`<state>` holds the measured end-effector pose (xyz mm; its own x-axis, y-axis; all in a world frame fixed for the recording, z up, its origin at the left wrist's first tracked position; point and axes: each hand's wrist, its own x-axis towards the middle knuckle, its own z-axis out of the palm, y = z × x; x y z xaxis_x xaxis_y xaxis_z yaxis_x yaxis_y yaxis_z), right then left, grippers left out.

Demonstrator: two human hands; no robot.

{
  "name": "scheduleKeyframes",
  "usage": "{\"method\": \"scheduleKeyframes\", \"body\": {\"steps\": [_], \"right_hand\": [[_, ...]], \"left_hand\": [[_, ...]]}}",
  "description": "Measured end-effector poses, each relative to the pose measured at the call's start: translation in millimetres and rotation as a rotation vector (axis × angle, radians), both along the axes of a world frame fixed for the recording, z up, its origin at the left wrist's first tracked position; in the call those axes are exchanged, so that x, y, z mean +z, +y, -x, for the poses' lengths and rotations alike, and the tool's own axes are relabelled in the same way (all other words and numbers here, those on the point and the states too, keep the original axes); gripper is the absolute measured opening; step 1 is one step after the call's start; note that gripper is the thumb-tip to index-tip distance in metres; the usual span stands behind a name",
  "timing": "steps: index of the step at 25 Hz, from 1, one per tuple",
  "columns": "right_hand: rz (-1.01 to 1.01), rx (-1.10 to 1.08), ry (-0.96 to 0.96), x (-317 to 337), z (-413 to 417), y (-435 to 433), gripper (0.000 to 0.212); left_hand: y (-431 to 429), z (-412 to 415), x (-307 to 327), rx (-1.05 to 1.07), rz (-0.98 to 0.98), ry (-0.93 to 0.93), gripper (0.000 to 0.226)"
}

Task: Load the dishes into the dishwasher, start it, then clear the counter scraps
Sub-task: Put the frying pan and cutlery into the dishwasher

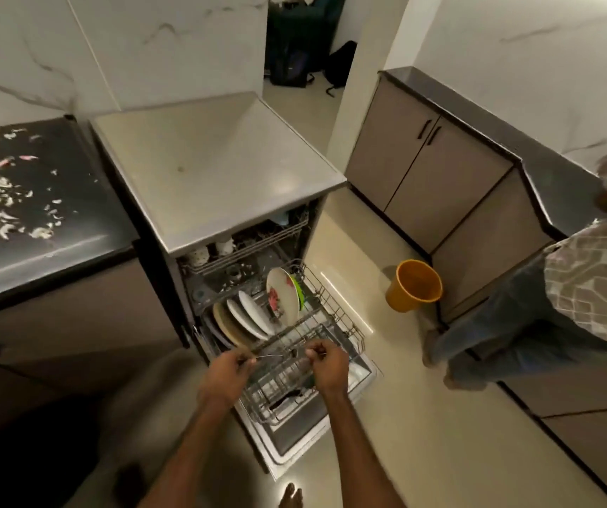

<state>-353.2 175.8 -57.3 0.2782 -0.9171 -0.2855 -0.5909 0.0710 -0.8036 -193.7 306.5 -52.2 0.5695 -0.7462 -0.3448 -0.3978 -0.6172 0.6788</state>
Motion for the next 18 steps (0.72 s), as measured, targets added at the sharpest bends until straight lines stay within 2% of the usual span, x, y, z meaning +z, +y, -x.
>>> {"method": "scheduleKeyframes", "body": {"steps": [4, 8, 11, 14, 18], "right_hand": [[0.027, 0.010, 0.014, -10.3, 43.7, -15.8, 0.012], [0.000, 0.102, 0.172, -27.7, 65.1, -33.6, 0.006], [0.082, 0.120, 0.180, -31.1, 74.7, -62.9, 0.004], [0.118, 0.078, 0.198, -42.6, 81.7, -88.7, 0.006], [0.160, 0.181, 0.150, -92.7, 71.9, -136.5, 0.008]], "left_hand": [[-12.8, 39.6, -5.4, 0.056, -0.056, -0.008, 0.005], [-28.4, 50.0, -17.4, 0.074, -0.144, -0.006, 0.005], [-56.1, 49.1, -25.3, 0.088, -0.155, 0.047, 0.011], [-81.4, 55.0, -43.0, 0.060, -0.136, 0.022, 0.008], [-101.4, 60.6, -97.2, 0.062, -0.158, -0.017, 0.006]]}}
